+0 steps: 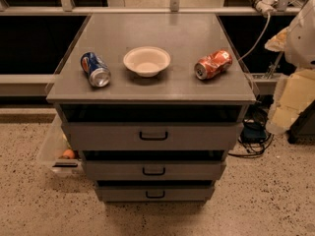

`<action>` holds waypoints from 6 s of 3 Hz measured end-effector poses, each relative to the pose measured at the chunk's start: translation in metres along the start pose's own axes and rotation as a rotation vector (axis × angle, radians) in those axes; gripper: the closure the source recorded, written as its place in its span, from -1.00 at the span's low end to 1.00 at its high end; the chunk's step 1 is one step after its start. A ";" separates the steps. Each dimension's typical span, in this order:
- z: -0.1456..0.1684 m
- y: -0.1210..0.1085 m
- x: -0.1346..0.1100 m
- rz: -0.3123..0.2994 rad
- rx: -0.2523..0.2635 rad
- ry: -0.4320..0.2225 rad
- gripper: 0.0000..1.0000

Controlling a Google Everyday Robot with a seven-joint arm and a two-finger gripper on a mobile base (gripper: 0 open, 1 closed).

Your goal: Open top drawer

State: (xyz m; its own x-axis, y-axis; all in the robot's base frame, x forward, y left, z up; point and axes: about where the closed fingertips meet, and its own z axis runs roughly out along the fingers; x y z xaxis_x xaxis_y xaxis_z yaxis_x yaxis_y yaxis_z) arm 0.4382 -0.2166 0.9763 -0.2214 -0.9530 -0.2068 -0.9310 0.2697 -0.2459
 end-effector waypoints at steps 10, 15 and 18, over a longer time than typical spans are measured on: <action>0.254 0.050 0.021 0.266 -0.104 -0.676 -1.00; 0.327 -0.023 -0.022 0.229 -0.043 -0.622 -1.00; 0.334 -0.019 -0.019 0.217 -0.122 -0.537 -1.00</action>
Offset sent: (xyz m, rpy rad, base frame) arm -0.0525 -0.0241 -0.0786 0.2027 0.0006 -0.0346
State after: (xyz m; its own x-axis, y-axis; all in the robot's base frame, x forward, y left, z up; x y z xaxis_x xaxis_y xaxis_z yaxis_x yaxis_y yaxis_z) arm 0.5564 -0.1576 0.6686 -0.2626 -0.6654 -0.6987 -0.9145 0.4026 -0.0398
